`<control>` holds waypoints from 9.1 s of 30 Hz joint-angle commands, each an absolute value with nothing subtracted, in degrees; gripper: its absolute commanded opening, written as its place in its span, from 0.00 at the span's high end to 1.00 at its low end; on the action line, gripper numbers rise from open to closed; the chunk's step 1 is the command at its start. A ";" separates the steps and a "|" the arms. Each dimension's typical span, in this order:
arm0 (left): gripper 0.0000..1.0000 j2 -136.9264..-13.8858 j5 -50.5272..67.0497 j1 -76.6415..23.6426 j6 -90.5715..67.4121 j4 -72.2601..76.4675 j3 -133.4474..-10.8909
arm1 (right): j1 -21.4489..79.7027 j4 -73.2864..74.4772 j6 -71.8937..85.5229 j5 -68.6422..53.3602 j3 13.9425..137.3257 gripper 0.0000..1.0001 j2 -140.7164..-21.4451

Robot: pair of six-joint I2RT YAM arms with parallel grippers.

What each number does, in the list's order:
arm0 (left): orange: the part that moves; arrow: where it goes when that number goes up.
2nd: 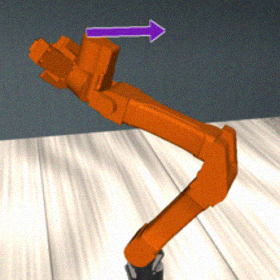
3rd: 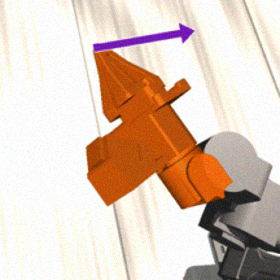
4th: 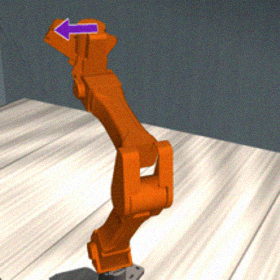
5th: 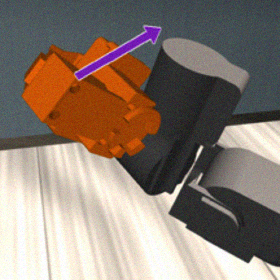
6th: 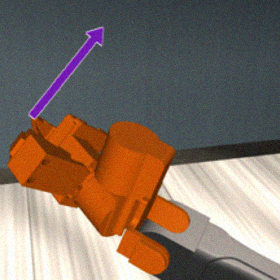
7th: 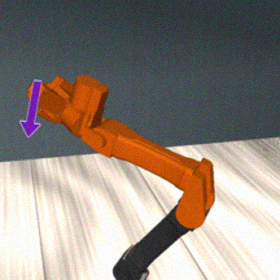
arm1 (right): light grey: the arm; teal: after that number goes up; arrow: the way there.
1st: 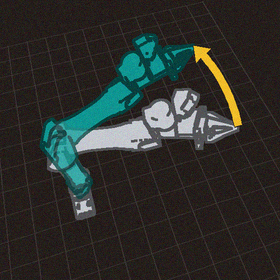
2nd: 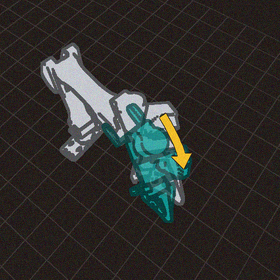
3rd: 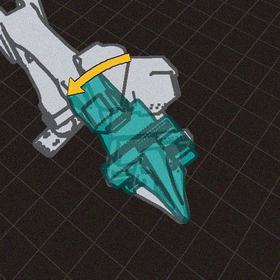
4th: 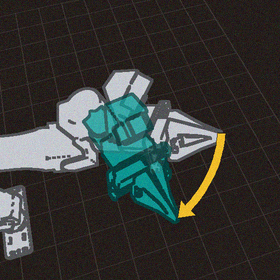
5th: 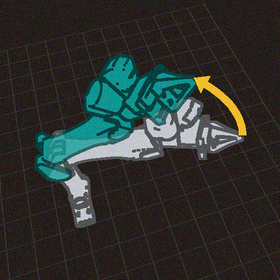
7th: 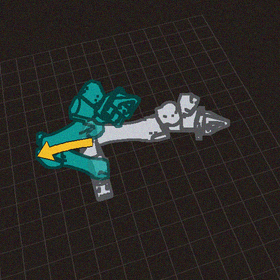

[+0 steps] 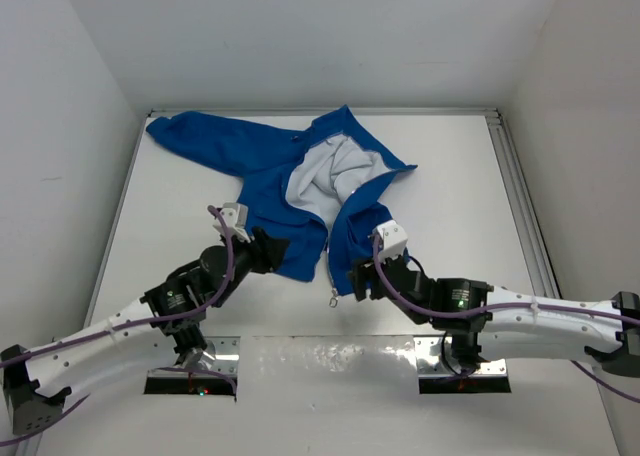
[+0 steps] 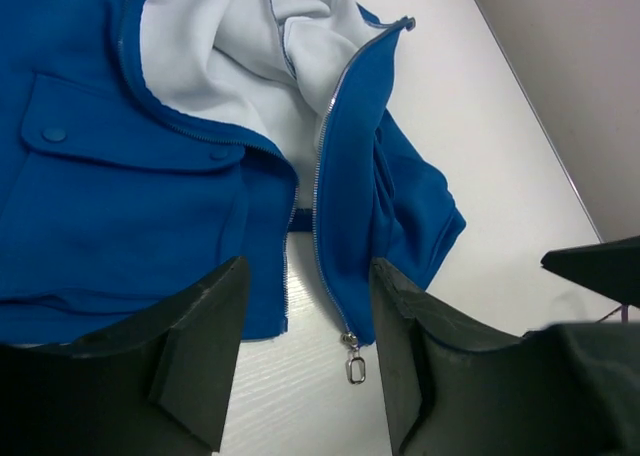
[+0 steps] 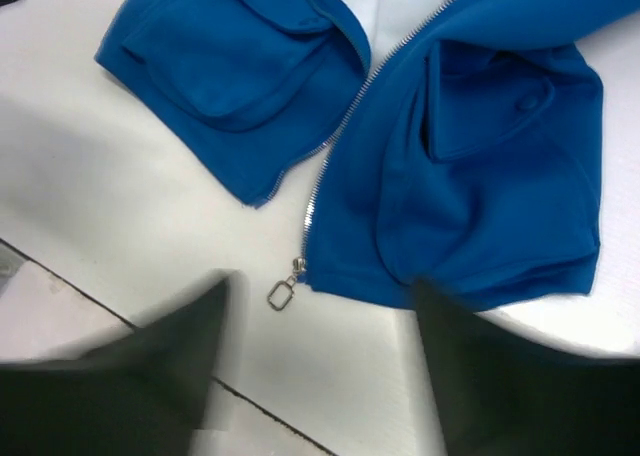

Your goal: Zip up the jacket

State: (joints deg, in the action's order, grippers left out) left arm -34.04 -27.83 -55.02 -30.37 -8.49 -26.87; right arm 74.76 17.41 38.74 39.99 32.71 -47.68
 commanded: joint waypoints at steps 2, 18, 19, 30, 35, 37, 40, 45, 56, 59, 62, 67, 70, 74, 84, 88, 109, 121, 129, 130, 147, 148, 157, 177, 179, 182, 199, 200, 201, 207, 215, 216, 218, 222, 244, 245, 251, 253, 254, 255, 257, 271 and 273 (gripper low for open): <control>0.58 -36.38 -26.37 -55.02 -30.50 -9.13 -27.86 | 74.88 10.48 39.90 37.97 30.60 0.65 -47.64; 1.00 -46.23 -23.47 -55.81 -31.47 -9.05 -25.66 | 74.88 9.23 43.42 40.07 28.31 1.00 -51.86; 0.99 -46.23 -23.55 -55.81 -31.38 -9.14 -25.84 | 74.88 8.97 43.24 40.25 27.95 1.00 -51.77; 0.70 -45.51 -20.92 -55.81 -28.39 -6.49 -26.71 | 74.88 11.69 44.12 40.60 27.86 0.78 -48.60; 1.00 -51.57 -16.62 -55.81 -28.13 -4.04 -25.31 | 74.88 10.99 44.73 40.52 28.30 1.00 -51.41; 1.00 -53.16 -17.40 -56.25 -27.33 -4.13 -25.49 | 74.88 9.76 44.30 40.61 28.21 1.00 -52.21; 0.92 -57.47 -18.10 -56.25 -26.89 -3.52 -26.27 | 74.88 10.20 44.47 40.43 28.57 1.00 -53.26; 0.74 -66.26 -21.44 -56.25 -25.93 -3.16 -29.53 | 74.97 7.73 44.82 38.59 26.98 1.00 -54.23; 0.59 -80.15 -26.37 -56.25 -24.79 -2.73 -35.42 | 74.88 2.20 45.35 34.37 23.38 1.00 -54.84; 0.57 -83.75 -28.38 -56.25 -24.87 -3.95 -37.52 | 74.88 0.36 45.53 33.58 21.98 1.00 -54.06; 0.57 -87.09 -28.83 -56.25 -25.14 -3.52 -38.41 | 74.88 0.35 45.53 32.87 20.92 1.00 -52.91; 0.58 -91.66 -29.09 -56.16 -25.93 -2.64 -39.64 | 74.97 -3.60 46.14 31.99 17.93 1.00 -50.19; 0.63 -94.38 -28.65 -56.16 -26.72 -2.55 -40.08 | 74.88 -3.95 46.41 31.82 17.32 1.00 -48.87; 0.90 -95.36 -27.25 -56.16 -29.09 -1.50 -39.03 | 74.88 -3.08 45.97 31.90 17.58 1.00 -47.47; 1.00 -77.73 -26.98 -56.08 -32.87 4.38 -31.48 | 74.88 -2.90 48.07 31.90 19.15 0.99 -49.21; 1.00 -69.36 -26.46 -56.16 -33.84 8.25 -26.90 | 74.88 -6.74 53.16 33.05 20.13 0.92 -52.38; 1.00 -38.33 -21.19 -56.16 -31.82 16.35 -12.75 | 57.04 -54.75 61.53 -2.20 21.53 0.42 -77.25; 1.00 -37.97 -18.46 -56.16 -31.11 16.87 -12.05 | 57.04 -57.48 60.21 -2.03 23.55 0.54 -81.30; 1.00 -35.16 -17.32 -56.16 -31.64 15.12 -11.78 | 57.04 -58.45 59.68 1.32 23.47 0.58 -81.83; 1.00 -34.90 -17.31 -56.16 -31.55 14.33 -12.04 | 57.04 -58.36 59.42 1.93 23.55 0.59 -81.83; 0.66 -29.97 -13.98 -56.16 -35.42 10.99 -11.43 | 56.87 -69.43 62.84 4.66 19.87 1.00 -83.50; 0.61 -29.54 -13.80 -56.16 -36.46 11.16 -11.16 | 56.87 -70.39 63.10 4.48 19.78 1.00 -83.58; 0.57 -28.65 -14.06 -56.16 -38.23 14.59 -9.05 | 55.90 -77.33 67.93 1.24 18.20 1.00 -85.95; 0.57 -34.98 -16.61 -54.49 -34.37 19.34 -9.49 | 53.00 -92.17 76.37 -4.74 15.56 1.00 -90.44; 0.52 -33.14 -15.47 -53.27 -34.02 19.25 -8.97 | 52.56 -94.21 78.22 -5.10 14.94 1.00 -91.23; 0.46 -31.99 -11.79 -51.08 -33.14 19.95 -8.35 | 51.59 -96.33 80.77 -6.24 15.29 1.00 -92.29; 0.44 -37.00 7.47 -43.07 -32.26 26.80 -6.50 | 50.36 -96.24 83.15 -9.76 15.56 1.00 -86.40; 0.44 -37.18 7.64 -42.98 -32.26 27.33 -6.42 | 50.27 -96.24 83.23 -10.10 15.82 1.00 -86.48; 0.44 -37.44 8.26 -42.98 -32.08 27.86 -6.15 | 50.36 -96.24 83.23 -10.19 15.91 1.00 -86.48; 0.45 -38.75 11.78 -42.98 -31.38 31.29 -6.50 | 50.27 -96.33 83.23 -10.28 16.17 1.00 -87.01; 0.79 -40.78 10.90 -42.89 -31.20 31.73 -7.21 | 50.27 -96.33 83.50 -10.63 16.44 1.00 -86.40; 0.82 -40.87 10.99 -42.89 -31.11 31.64 -7.29 | 50.36 -96.33 83.50 -10.72 16.44 1.00 -86.31; 0.88 -40.87 10.81 -42.89 -31.11 31.64 -7.38 | 50.36 -96.33 83.58 -10.81 16.52 1.00 -86.40; 1.00 -40.78 10.20 -42.80 -31.29 31.55 -7.65 | 50.27 -96.24 83.67 -10.99 16.44 1.00 -86.83; 1.00 -31.90 -7.21 -42.89 -28.65 15.73 -12.04 | 50.79 -21.41 55.57 2.00 17.91 1.00 -57.77; 1.00 -32.60 -7.56 -42.89 -28.74 16.08 -12.48 | 51.41 -11.87 52.15 5.41 18.97 1.00 -56.79; 1.00 -38.04 -4.75 -42.89 -28.21 20.47 -13.80 | 57.65 9.57 45.80 14.84 24.25 1.00 -58.08; 1.00 -39.19 -4.13 -42.89 -28.30 21.27 -13.62 | 59.41 10.72 45.35 17.74 25.22 1.00 -59.93; 1.00 -39.72 -3.87 -42.89 -28.21 21.70 -13.28 | 59.94 10.98 45.00 18.62 25.40 1.00 -62.03; 1.00 -39.73 -3.69 -42.89 -28.04 21.80 -13.10 | 60.29 11.07 44.91 20.55 26.18 1.00 -63.18; 1.00 -38.85 -3.69 -42.89 -27.51 21.62 -12.22 | 60.91 10.90 44.56 21.79 26.63 1.00 -65.12; 1.00 -37.27 -4.83 -42.89 -25.84 19.86 -11.60 | 60.91 10.72 38.41 22.16 33.30 0.71 -77.43; 1.00 -37.53 -5.18 -42.89 -25.67 19.34 -11.86 | 61.00 9.94 38.15 20.92 33.31 0.70 -78.04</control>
